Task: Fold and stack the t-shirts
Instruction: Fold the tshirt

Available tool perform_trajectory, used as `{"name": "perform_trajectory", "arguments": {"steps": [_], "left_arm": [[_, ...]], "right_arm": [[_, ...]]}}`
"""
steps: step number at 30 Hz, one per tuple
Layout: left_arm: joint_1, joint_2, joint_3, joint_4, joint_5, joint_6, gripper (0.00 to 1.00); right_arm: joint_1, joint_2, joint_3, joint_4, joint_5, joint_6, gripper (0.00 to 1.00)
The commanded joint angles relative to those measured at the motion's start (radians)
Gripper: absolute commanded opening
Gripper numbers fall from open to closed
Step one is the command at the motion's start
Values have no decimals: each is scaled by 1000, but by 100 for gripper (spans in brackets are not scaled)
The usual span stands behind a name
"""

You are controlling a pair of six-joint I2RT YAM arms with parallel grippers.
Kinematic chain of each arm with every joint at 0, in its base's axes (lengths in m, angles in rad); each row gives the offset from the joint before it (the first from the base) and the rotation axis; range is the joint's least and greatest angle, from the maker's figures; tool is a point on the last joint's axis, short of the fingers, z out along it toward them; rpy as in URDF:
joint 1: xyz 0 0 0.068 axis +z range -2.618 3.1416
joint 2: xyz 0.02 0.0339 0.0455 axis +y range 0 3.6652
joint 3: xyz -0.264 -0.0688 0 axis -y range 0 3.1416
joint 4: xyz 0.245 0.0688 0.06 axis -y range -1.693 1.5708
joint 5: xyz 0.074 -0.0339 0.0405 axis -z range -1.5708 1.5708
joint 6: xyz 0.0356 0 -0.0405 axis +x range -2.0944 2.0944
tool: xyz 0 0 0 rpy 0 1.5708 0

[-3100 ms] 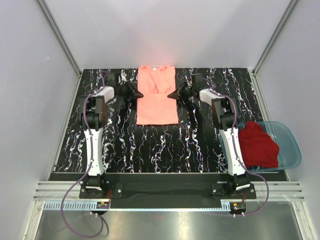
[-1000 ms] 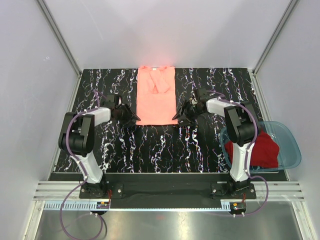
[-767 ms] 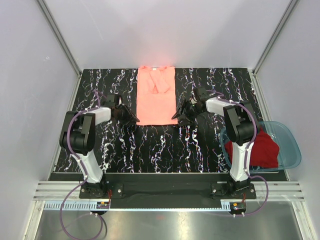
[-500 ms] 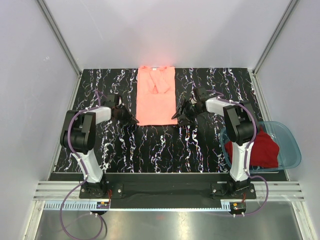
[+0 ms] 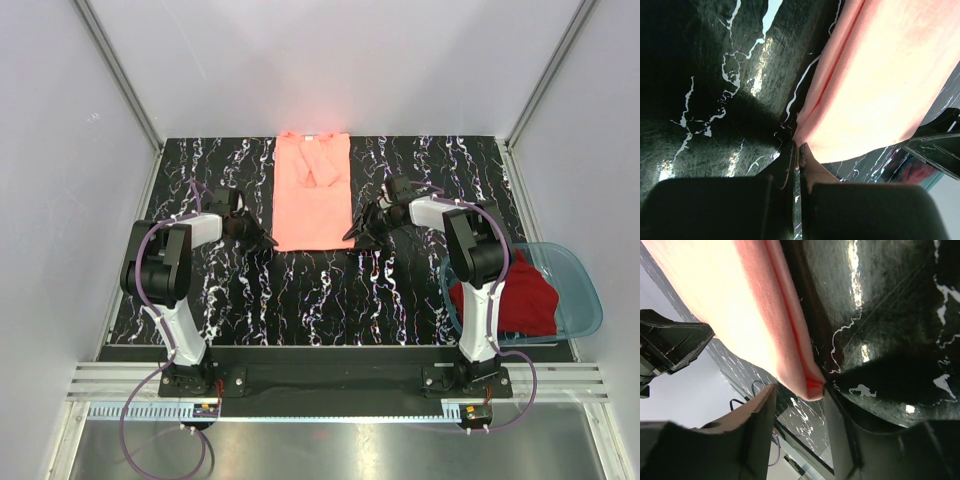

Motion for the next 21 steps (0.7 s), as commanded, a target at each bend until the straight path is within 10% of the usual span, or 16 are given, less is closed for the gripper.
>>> {"name": "perform_trajectory", "arguments": {"steps": [1, 6, 12, 21], "left_arm": [[1, 42, -34, -81, -90, 54, 0], [1, 28, -46, -86, -95, 71, 0], [0, -1, -61, -99, -105, 92, 0], [-31, -167, -150, -142, -125, 92, 0]], "right_arm": [[16, 67, -11, -5, 95, -41, 50], [16, 59, -21, 7, 108, -54, 38], [14, 54, -8, -11, 121, -98, 0], [37, -61, -86, -98, 122, -202, 0]]}}
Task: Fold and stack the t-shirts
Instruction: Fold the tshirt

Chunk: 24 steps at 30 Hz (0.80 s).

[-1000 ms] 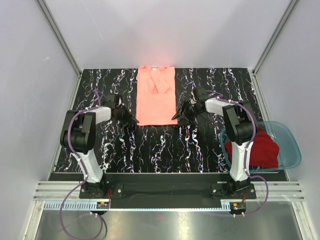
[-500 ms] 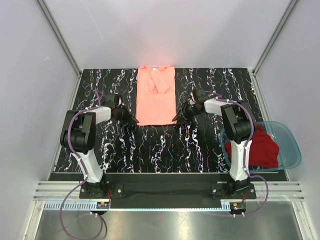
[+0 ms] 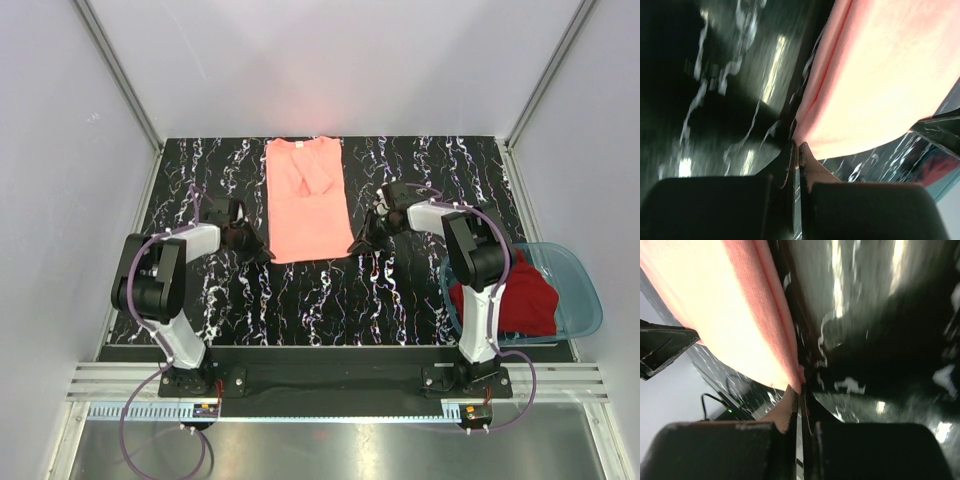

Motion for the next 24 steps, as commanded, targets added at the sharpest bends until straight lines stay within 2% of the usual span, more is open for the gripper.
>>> {"name": "perform_trajectory", "arguments": {"steps": [1, 9, 15, 20, 24], "left_arm": [[-26, -97, -84, -125, -90, 36, 0], [-126, -407, -305, -212, -110, -44, 0], [-222, -731, -450, -326, -113, -170, 0], [-299, -1004, -571, -509, -96, -320, 0], [-386, -1258, -618, -692, -84, -428, 0]], "right_arm": [[31, -89, -91, -107, 96, -93, 0], [123, -333, -324, -130, 114, -45, 0], [248, -578, -559, -124, 136, 73, 0], [360, -758, -717, -119, 160, 215, 0], [509, -867, -792, -113, 177, 344, 0]]}}
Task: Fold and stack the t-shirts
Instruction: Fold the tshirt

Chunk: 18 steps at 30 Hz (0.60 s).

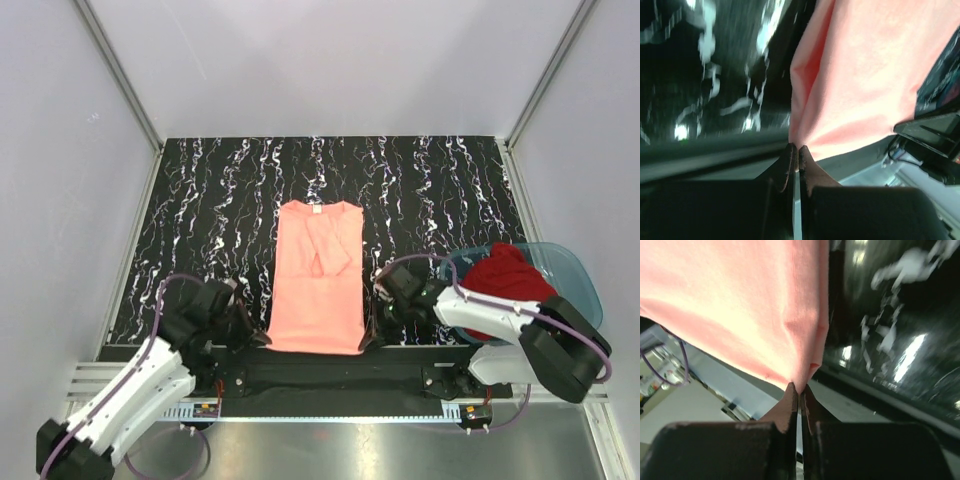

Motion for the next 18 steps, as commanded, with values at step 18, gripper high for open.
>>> {"name": "perform_trajectory", "arguments": {"steps": [18], "left_arm": [[-102, 174, 448, -269, -183, 61, 0]], "right_arm": [[119, -110, 234, -220, 119, 189, 0]]}}
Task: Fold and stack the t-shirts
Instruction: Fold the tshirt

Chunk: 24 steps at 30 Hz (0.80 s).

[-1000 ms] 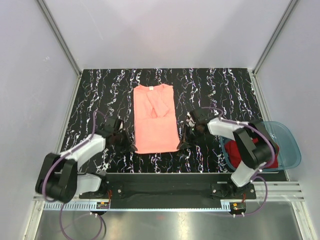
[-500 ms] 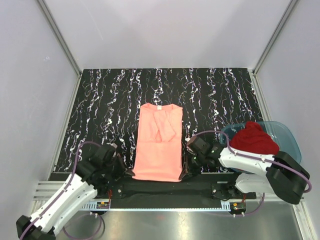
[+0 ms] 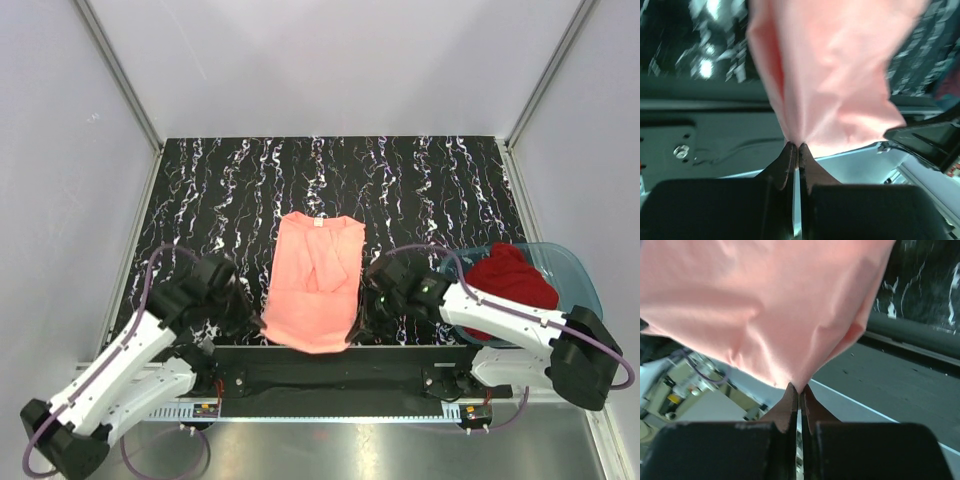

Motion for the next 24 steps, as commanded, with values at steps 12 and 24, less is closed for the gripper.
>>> {"name": "perform_trajectory", "arguments": {"steps": [12, 24], "left_arm": [[189, 477, 426, 177, -10, 337, 0], [314, 816, 742, 235, 141, 443, 0]], "right_arm": [[-367, 259, 450, -253, -118, -376, 0], [-529, 459, 694, -325, -239, -493, 0]]}}
